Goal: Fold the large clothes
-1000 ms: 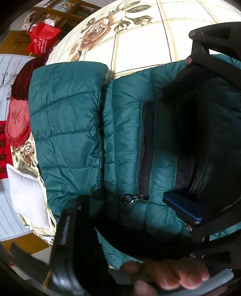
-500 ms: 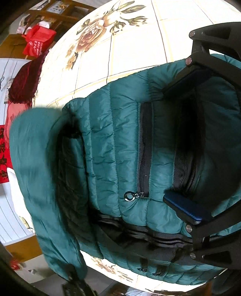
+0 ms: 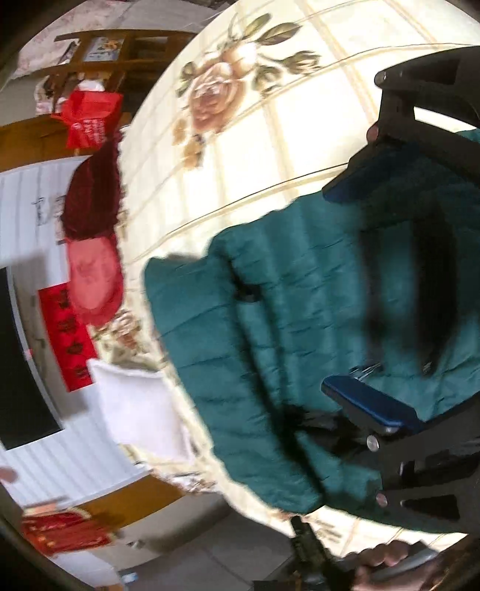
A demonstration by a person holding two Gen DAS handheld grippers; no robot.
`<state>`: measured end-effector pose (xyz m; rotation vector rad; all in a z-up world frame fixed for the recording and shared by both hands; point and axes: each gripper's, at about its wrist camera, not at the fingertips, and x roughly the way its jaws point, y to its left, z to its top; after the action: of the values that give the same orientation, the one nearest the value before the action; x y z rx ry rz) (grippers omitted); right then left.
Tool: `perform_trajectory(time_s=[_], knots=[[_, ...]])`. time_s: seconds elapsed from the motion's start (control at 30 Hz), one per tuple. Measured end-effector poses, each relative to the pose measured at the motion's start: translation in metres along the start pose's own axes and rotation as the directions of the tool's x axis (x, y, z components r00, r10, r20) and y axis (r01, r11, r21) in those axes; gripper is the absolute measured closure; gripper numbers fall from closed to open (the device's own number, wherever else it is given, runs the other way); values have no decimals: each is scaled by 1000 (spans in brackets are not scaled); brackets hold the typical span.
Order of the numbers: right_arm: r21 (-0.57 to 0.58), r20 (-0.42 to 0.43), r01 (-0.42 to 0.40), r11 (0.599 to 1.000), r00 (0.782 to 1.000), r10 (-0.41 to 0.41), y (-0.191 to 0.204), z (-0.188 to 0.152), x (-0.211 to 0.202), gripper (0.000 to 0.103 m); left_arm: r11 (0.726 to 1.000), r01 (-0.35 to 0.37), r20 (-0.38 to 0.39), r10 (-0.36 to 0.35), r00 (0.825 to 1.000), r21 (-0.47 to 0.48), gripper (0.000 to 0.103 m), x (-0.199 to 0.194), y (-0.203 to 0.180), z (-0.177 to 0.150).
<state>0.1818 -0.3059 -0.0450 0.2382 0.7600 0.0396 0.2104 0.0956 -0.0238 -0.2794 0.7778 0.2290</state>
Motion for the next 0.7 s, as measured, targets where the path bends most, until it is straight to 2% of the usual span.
perform_trajectory(time_s=[0.1, 0.13, 0.2, 0.3, 0.37, 0.4, 0.5, 0.57, 0.6, 0.63, 0.7], knots=[[-39, 102, -17, 999, 995, 21, 11, 19, -3, 13, 1000, 29, 78, -28, 997, -9, 72, -13, -8, 4], [-65, 153, -24, 998, 988, 34, 14, 28, -4, 13, 999, 43, 89, -44, 995, 16, 72, -13, -16, 6], [-94, 201, -23, 995, 979, 41, 22, 40, 3, 14, 995, 64, 92, -71, 993, 77, 72, -8, -36, 6], [-94, 215, -65, 993, 973, 84, 25, 63, 21, 18, 984, 41, 110, -60, 992, 172, 72, 5, -64, 8], [-135, 175, -84, 987, 979, 107, 36, 82, 41, 22, 978, -44, 130, 18, 991, 203, 72, 19, -77, 9], [-172, 167, -75, 982, 980, 105, 43, 88, 48, 25, 975, -59, 119, 34, 992, 214, 72, 28, -79, 11], [-277, 84, -128, 952, 984, 157, 62, 97, 82, 27, 977, -50, 29, 45, 999, 207, 72, 59, -72, 9], [-298, 29, -132, 945, 989, 147, 62, 97, 108, 28, 984, -44, -51, 54, 997, 171, 71, 78, -60, 4], [-282, -34, -171, 944, 985, 169, 57, 95, 126, 30, 987, -41, -82, 54, 995, 156, 65, 86, -56, 2], [-265, -113, -196, 944, 979, 172, 52, 91, 146, 32, 986, -52, -92, 67, 993, 156, 49, 93, -53, -1], [-272, -154, -172, 947, 979, 134, 45, 83, 164, 32, 990, -52, -105, 66, 992, 134, 40, 100, -48, -4]])
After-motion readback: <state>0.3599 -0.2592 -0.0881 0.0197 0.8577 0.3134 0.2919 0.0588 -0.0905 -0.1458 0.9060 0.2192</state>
